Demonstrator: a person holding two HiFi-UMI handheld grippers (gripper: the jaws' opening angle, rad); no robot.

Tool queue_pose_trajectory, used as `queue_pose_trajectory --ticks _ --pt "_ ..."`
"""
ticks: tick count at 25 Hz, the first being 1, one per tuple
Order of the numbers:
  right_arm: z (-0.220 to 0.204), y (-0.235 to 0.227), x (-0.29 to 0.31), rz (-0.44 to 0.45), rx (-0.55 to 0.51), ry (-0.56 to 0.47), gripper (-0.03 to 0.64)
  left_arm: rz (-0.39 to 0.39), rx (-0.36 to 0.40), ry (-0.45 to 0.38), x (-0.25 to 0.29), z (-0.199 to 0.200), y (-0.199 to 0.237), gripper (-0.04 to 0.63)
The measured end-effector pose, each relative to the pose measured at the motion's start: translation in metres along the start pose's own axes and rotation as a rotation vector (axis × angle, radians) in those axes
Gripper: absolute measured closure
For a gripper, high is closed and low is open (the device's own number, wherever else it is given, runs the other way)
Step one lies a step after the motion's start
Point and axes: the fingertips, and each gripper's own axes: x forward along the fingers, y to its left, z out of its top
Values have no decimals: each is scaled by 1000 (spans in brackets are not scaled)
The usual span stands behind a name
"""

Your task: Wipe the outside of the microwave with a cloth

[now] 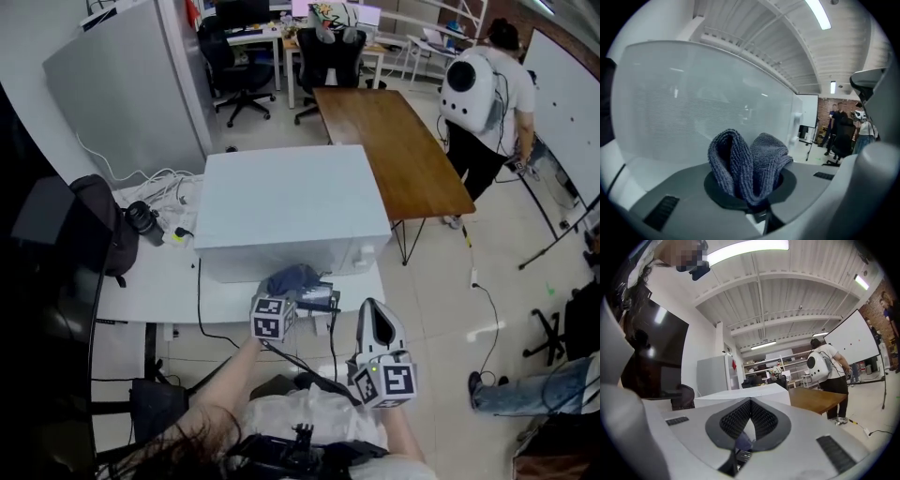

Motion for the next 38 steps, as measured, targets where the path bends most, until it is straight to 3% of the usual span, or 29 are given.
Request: queue_pose_trajectory --ticks 4,7,10,18,21,27,33,38 --pt "-9 19 12 85 8 12 600 206 -33 -3 -51 -14 86 549" --pt "-12 32 14 137 15 15 600 369 -101 -1 -92 -27 140 549" --pt "-14 37 12 160 19 20 600 457 -157 -26 -119 -32 162 549" --pt "-13 28 -3 148 30 13 600 426 -196 -185 -160 3 107 549" --pt "-14 29 -10 141 31 12 600 385 -165 -231 -178 19 72 549" --pt "-15 57 -37 156 35 -5 600 315 -36 -272 -231 39 6 549" --pt "-15 94 -81 168 40 -44 600 340 -66 -292 -305 27 -15 549" --pt "-16 124 -118 173 36 -49 600 336 -20 -301 -352 13 -35 549"
